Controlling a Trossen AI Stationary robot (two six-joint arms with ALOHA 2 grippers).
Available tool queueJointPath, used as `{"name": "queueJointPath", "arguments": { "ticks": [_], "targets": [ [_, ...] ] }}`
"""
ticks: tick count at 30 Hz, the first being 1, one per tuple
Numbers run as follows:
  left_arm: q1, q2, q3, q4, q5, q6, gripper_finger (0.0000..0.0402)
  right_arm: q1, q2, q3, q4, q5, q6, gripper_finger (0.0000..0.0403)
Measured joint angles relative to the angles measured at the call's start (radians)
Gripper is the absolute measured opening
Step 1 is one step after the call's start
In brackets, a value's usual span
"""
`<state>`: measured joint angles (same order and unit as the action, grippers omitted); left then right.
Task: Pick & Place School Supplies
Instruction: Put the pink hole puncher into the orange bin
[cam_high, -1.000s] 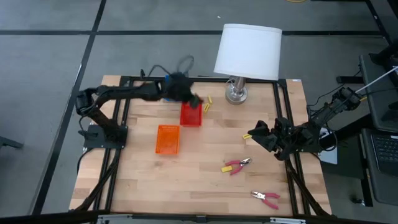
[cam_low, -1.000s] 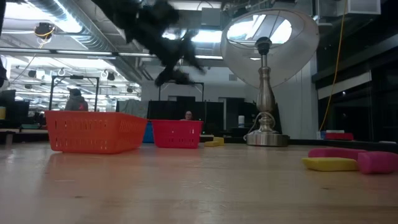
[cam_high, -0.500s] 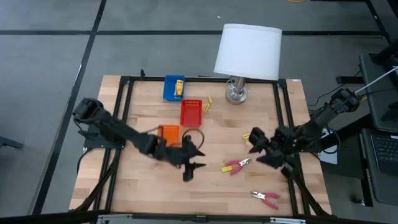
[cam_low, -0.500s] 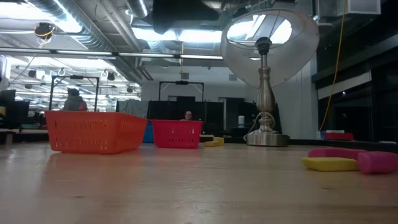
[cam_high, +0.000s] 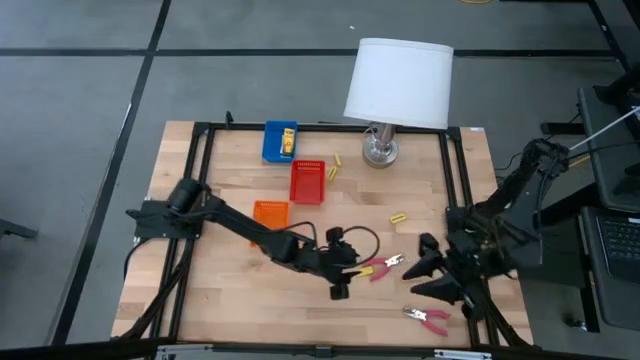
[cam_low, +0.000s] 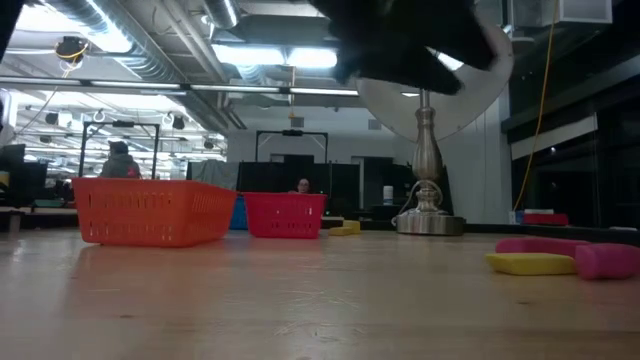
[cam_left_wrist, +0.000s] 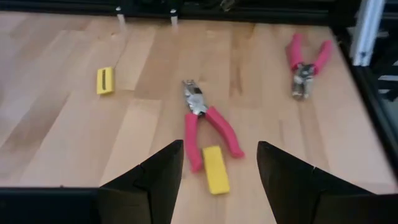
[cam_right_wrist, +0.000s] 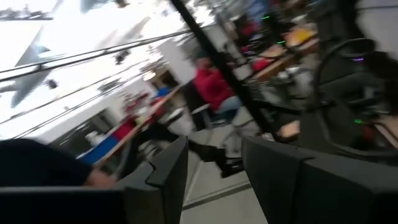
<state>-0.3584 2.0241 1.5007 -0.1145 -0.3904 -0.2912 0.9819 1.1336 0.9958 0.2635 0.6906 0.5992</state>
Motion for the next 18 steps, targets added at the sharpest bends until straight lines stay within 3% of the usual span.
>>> {"name": "queueJointPath", "arguments": {
  "ticks": [4, 9, 13, 18],
  "targets": [
    [0.030, 0.064, 0.027, 0.017, 0.027, 0.012, 0.0213, 0.127, 0.005, 0.000, -0.101, 0.243, 0.081, 0.0155],
    [0.061, 0.136, 0.025, 0.092, 0.055, -0.025, 0.0219, 0.253, 0.009, -0.001, -0.183, 0.470, 0.192, 0.0155],
    [0.089, 0.183, 0.026, 0.140, 0.115, -0.026, 0.0216, 0.302, 0.011, -0.001, -0.183, 0.561, 0.182, 0.0155],
    [0.112, 0.221, 0.025, 0.138, 0.141, -0.028, 0.0210, 0.310, 0.011, -0.001, -0.184, 0.585, 0.178, 0.0155]
  ]
}}
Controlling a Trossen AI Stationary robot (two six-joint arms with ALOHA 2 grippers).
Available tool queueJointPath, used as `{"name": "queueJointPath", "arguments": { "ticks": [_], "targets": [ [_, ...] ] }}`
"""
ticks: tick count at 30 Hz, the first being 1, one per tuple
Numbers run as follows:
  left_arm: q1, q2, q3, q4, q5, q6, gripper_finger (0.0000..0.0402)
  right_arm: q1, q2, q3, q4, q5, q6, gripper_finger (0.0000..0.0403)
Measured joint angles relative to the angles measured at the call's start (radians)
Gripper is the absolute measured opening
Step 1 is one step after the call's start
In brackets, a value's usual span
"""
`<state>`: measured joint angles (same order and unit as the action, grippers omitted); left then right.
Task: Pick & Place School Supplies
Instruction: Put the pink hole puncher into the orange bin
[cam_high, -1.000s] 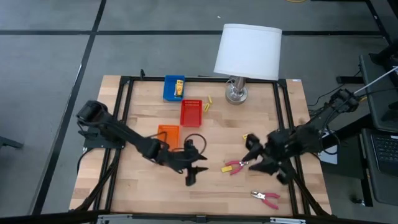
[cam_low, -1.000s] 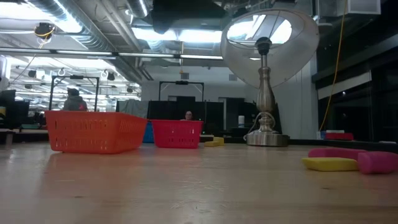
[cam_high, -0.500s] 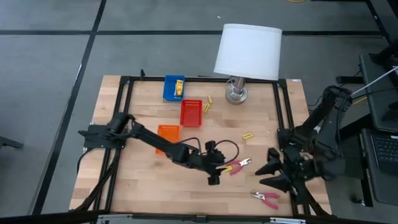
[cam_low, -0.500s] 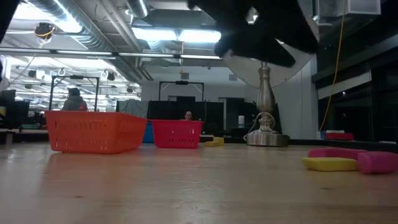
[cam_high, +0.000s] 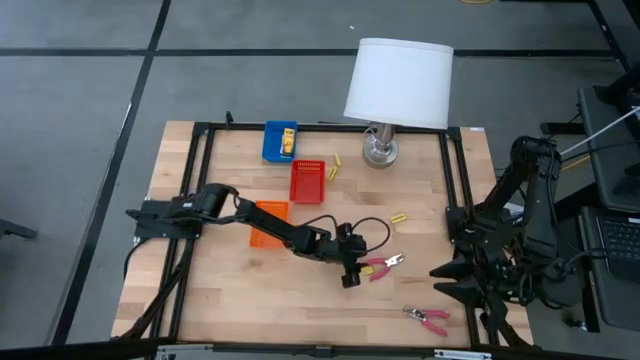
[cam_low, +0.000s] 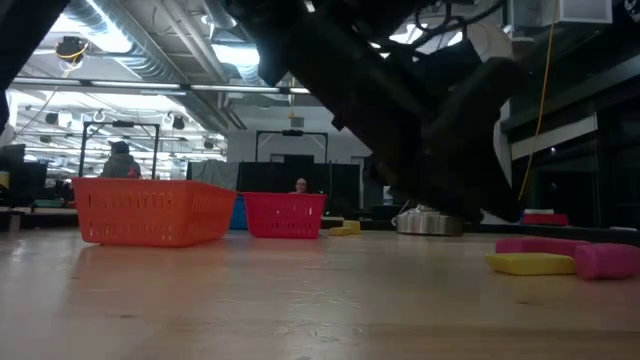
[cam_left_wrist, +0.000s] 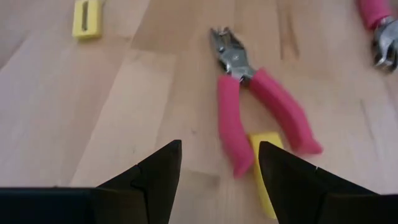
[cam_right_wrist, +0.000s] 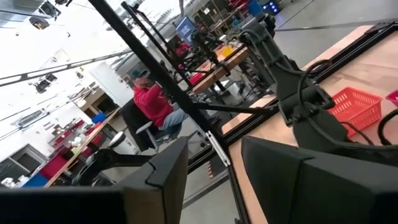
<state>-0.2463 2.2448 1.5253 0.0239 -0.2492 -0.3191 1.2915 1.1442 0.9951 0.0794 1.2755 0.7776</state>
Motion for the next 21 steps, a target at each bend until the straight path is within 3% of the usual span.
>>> {"name": "queueJointPath", "arguments": {
  "ticks": [7, 15, 21],
  "targets": [
    [0.008, 0.034, 0.001, 0.030, 0.091, 0.050, 0.0210, 0.000, 0.000, 0.000, 0.003, 0.000, 0.004, 0.0155],
    [0.022, 0.044, 0.001, 0.033, 0.091, -0.029, 0.0209, 0.000, 0.000, 0.000, 0.006, 0.001, 0.026, 0.0155],
    [0.047, 0.047, 0.001, 0.038, 0.122, -0.043, 0.0172, 0.000, 0.000, 0.000, 0.007, 0.021, 0.025, 0.0155]
  ]
}}
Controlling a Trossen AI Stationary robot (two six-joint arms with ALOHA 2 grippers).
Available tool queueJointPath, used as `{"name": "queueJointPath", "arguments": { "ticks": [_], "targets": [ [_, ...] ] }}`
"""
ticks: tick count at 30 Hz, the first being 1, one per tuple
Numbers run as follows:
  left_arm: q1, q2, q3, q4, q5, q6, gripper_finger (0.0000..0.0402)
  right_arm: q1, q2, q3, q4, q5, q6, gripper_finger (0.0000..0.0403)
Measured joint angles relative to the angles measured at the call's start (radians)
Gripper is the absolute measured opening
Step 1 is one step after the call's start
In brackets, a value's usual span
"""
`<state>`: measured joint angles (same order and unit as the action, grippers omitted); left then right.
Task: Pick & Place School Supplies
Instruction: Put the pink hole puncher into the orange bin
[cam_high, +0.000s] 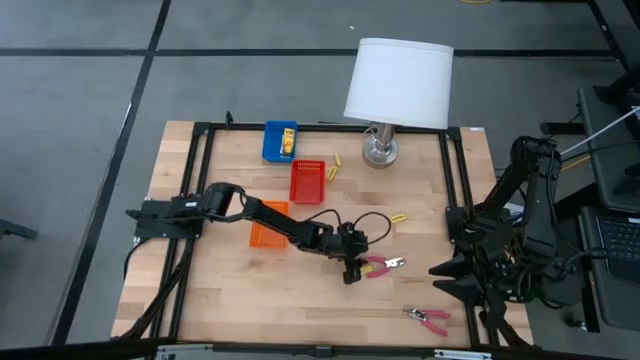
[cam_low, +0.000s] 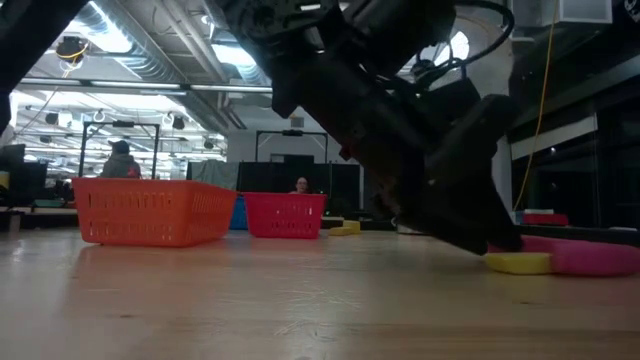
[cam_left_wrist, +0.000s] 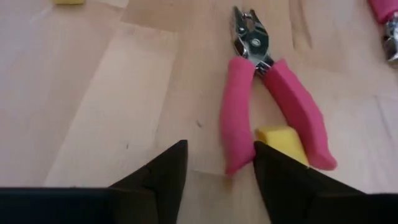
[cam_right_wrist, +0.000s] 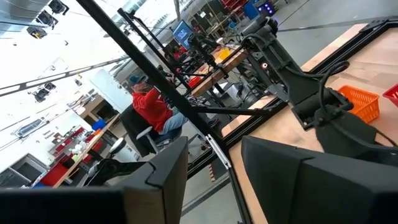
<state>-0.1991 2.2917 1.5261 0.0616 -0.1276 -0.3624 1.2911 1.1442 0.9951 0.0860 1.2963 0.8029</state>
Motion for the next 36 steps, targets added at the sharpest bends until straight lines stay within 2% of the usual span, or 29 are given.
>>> {"name": "queueJointPath", "arguments": {
  "ticks": [4, 8, 15, 21, 24, 30, 34, 36],
  "targets": [
    [0.000, 0.000, 0.000, 0.009, 0.065, 0.030, 0.0106, 0.000, 0.000, 0.000, 0.000, 0.006, 0.000, 0.0155],
    [-0.005, 0.000, 0.000, 0.019, 0.078, 0.018, 0.0028, 0.000, 0.000, 0.000, 0.000, 0.024, 0.000, 0.0155],
    [-0.002, -0.015, -0.002, 0.114, 0.059, -0.053, 0.0021, -0.012, 0.000, 0.000, 0.000, 0.024, -0.002, 0.0155],
    [0.012, -0.132, -0.002, 0.043, -0.091, -0.064, 0.0019, -0.028, 0.000, 0.000, 0.002, 0.024, -0.020, 0.0155],
    [0.020, -0.228, -0.002, -0.115, -0.201, -0.085, 0.0018, -0.035, 0.000, -0.001, 0.004, 0.023, -0.029, 0.0155],
    [0.008, -0.440, -0.002, -0.556, -0.460, -0.268, 0.0011, -0.039, 0.000, -0.001, 0.004, 0.023, -0.043, 0.0155],
    [-0.042, -0.546, 0.000, -0.898, -0.547, -0.519, 0.0009, -0.050, 0.000, -0.001, 0.004, 0.023, -0.053, 0.0155],
    [-0.074, -0.579, -0.023, -1.018, -0.578, -0.661, 0.0008, -0.057, 0.000, -0.001, 0.003, 0.023, -0.063, 0.0155]
  ]
}}
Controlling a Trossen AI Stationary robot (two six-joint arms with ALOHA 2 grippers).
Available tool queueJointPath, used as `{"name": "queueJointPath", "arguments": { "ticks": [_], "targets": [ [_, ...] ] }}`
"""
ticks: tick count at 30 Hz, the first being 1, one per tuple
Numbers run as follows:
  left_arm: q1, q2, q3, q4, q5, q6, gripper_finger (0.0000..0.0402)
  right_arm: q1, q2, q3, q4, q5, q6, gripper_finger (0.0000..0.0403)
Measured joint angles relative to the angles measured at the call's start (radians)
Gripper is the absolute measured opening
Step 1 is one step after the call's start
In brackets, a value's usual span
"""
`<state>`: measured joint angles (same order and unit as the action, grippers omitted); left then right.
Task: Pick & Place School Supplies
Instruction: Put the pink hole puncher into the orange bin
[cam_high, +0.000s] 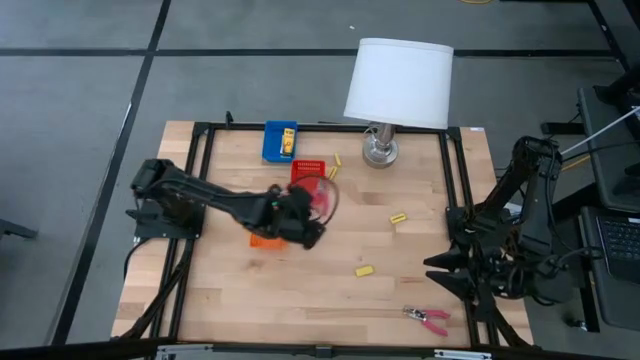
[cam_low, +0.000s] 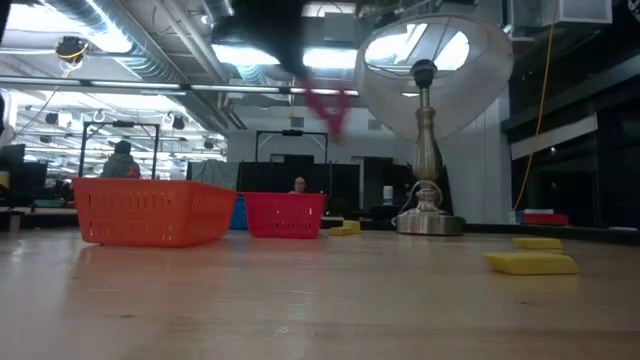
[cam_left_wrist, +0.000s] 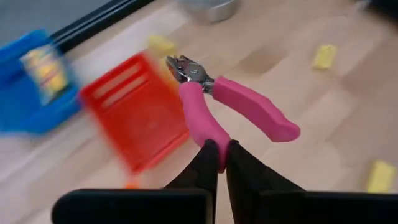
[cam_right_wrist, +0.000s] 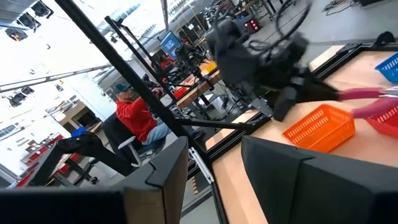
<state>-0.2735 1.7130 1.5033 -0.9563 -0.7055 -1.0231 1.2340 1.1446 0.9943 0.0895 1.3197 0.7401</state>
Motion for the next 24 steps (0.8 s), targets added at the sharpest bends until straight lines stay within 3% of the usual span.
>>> {"name": "queueJointPath", "arguments": {
  "ticks": [5, 16, 20, 24],
  "targets": [
    [-0.103, -0.071, -0.113, -0.049, -0.020, -0.314, 0.0008, -0.015, 0.000, 0.000, 0.000, 0.000, -0.023, 0.0155],
    [-0.394, -0.081, -0.298, -0.120, -0.101, -1.029, 0.0003, -0.018, 0.000, 0.000, 0.000, -0.003, -0.011, 0.0155],
    [-0.437, -0.080, -0.315, -0.155, -0.109, -1.075, 0.0002, -0.018, 0.000, 0.000, 0.000, -0.002, -0.011, 0.0155],
    [-0.453, -0.080, -0.303, -0.152, -0.269, -1.049, 0.0002, -0.018, 0.000, 0.000, 0.000, 0.000, -0.003, 0.0155]
  ]
}}
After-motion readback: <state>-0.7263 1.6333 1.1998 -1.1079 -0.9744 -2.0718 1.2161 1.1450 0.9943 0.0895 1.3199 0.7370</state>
